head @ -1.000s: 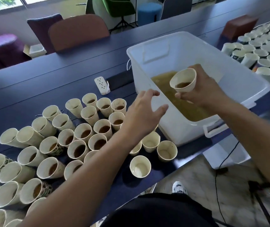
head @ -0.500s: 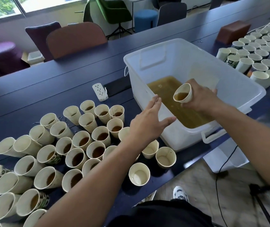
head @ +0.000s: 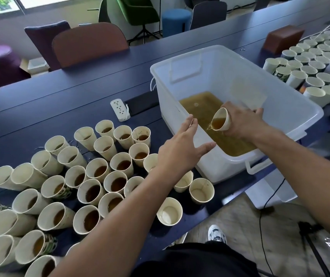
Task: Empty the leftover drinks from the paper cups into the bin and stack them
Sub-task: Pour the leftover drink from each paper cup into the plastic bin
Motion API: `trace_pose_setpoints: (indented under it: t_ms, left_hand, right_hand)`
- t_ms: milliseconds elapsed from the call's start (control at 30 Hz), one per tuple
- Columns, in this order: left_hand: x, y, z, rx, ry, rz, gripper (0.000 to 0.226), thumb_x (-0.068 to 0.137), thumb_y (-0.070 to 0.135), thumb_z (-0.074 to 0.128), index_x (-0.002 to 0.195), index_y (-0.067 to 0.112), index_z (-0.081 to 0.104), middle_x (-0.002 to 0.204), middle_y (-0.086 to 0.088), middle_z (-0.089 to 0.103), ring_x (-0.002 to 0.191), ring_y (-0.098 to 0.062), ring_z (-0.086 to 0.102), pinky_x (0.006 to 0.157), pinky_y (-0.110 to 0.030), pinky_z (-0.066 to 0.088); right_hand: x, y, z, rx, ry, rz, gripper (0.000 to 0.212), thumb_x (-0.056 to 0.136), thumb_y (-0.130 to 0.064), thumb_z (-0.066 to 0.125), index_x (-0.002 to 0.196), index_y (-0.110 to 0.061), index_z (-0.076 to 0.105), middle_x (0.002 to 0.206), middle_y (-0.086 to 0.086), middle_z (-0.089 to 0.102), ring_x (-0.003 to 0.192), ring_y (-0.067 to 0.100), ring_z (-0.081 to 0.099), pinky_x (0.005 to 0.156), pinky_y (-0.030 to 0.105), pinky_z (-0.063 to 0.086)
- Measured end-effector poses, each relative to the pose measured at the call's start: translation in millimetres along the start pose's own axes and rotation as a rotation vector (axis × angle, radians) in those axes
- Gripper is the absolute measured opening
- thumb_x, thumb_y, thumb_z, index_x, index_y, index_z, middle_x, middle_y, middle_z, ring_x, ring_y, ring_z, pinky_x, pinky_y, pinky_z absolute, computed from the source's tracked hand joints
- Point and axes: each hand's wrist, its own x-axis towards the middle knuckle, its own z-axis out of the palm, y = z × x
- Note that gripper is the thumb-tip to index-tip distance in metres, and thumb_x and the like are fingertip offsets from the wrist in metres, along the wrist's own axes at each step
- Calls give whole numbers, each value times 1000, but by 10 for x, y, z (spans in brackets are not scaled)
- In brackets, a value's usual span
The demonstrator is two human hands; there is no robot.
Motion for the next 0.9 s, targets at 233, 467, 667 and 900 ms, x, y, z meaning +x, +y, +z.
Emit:
trace_pose_setpoints:
  t_ms: [233,467,667,900]
  left_hand:
    - [-6,-24,4,-5,9,4,84,92,72,51,160,35,19,164,31,2,141,-17,45,103,-50,47]
    - [8,-43,18,-11,17,1,85,91,72,52,160,36,20,164,31,3,142,-18,44,101,-50,49]
    - [2,-22,10,-11,9,-3,85,91,71,53,160,36,19,165,29,3,143,-17,43,102,-51,49]
    - [-1,-25,6,-25,7,-9,85,90,72,54,160,36,20,164,31,3,142,-18,44,102,-53,49]
  right_hand:
    - [5,8,49,-59,1,-36,63,84,-33,73,135,-35,38,128,5,54,115,30,53,96,50,29]
    - [-9,-2,30,-21,66,-68,57,84,-27,72,125,-27,33,116,6,56,103,28,55,93,49,29]
    - [5,21,69,-228,129,-118,62,82,-34,75,130,-32,37,121,7,60,107,31,56,92,50,32]
    - [-14,12,59,-327,205,-176,58,79,-20,76,129,-35,51,125,6,60,117,33,50,94,52,29]
